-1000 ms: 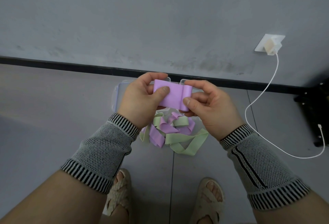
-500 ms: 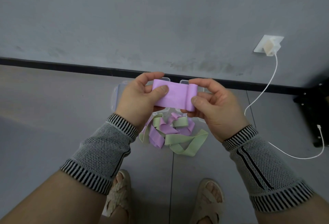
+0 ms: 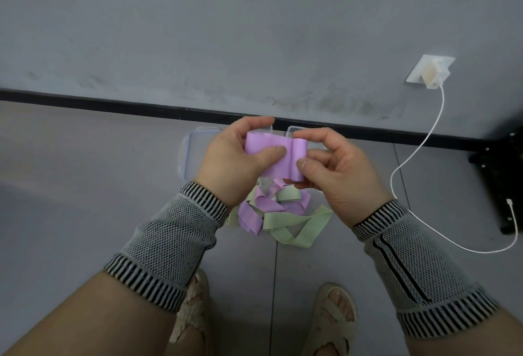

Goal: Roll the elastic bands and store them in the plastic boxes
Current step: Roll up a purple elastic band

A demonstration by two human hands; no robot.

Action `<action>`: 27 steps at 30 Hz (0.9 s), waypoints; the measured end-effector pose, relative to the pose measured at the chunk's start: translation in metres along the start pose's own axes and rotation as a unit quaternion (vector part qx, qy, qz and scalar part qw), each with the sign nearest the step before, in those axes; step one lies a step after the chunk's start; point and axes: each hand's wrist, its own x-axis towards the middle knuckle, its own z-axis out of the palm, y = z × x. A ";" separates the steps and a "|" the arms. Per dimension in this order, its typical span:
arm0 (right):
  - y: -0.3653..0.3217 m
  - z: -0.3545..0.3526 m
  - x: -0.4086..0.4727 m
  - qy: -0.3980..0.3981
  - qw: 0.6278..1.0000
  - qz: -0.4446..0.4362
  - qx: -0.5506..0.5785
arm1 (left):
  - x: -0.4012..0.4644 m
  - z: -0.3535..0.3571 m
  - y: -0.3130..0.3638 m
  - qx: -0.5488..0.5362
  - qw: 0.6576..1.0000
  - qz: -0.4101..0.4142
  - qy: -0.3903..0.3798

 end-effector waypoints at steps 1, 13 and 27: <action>0.000 0.000 0.000 0.002 1.000 0.000 0.001 | 0.000 0.000 0.000 0.005 1.000 0.002 0.005; -0.001 -0.002 -0.002 -0.017 0.999 -0.006 0.045 | 0.002 -0.006 0.001 -0.095 0.994 -0.051 0.011; 0.007 -0.005 0.004 0.028 1.000 -0.003 0.006 | 0.003 -0.010 -0.004 0.134 0.988 0.071 0.002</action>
